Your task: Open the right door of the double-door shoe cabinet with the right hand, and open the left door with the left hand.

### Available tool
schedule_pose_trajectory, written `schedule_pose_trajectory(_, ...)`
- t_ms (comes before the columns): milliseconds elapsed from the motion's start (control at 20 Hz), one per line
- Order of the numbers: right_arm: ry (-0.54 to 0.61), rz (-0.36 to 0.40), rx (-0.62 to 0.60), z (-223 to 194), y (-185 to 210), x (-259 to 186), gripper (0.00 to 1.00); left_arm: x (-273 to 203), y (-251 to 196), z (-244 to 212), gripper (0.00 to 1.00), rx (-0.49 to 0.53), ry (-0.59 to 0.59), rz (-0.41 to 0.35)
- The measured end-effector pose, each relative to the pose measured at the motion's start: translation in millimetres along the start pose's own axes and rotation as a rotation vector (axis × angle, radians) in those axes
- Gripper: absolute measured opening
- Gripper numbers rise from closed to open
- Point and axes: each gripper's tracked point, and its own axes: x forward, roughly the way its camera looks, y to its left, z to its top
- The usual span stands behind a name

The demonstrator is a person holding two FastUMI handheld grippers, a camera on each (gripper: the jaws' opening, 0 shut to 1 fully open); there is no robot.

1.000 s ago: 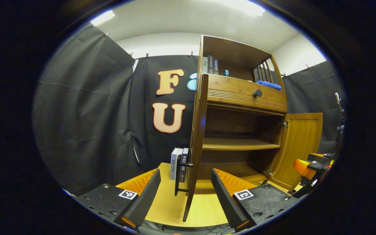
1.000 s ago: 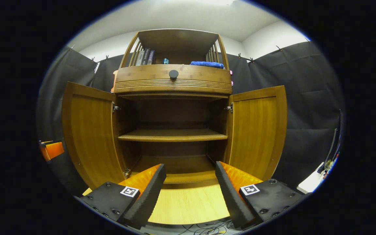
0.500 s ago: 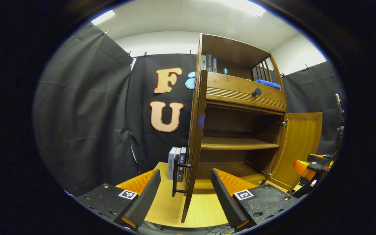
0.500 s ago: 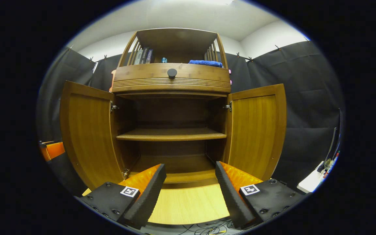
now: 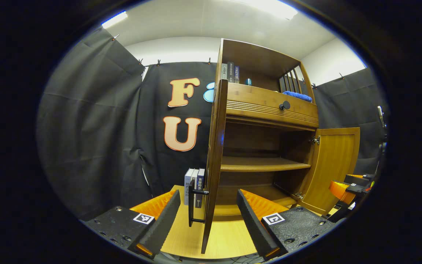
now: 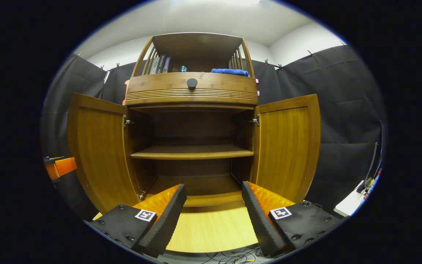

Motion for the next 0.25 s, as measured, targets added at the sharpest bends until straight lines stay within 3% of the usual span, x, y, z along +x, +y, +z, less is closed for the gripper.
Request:
schedule_pose_trajectory(150,0.011,0.006,0.000,-3.5,1.3,1.8,0.94,1.2,-2.0,-0.9,0.87,-0.003,0.007,-0.004)
schedule_pose_trajectory(250,0.013,0.012,0.003,-3.8,3.7,3.7,0.88,-0.1,-1.1,-1.4,0.97,-0.001,0.009,-0.002)
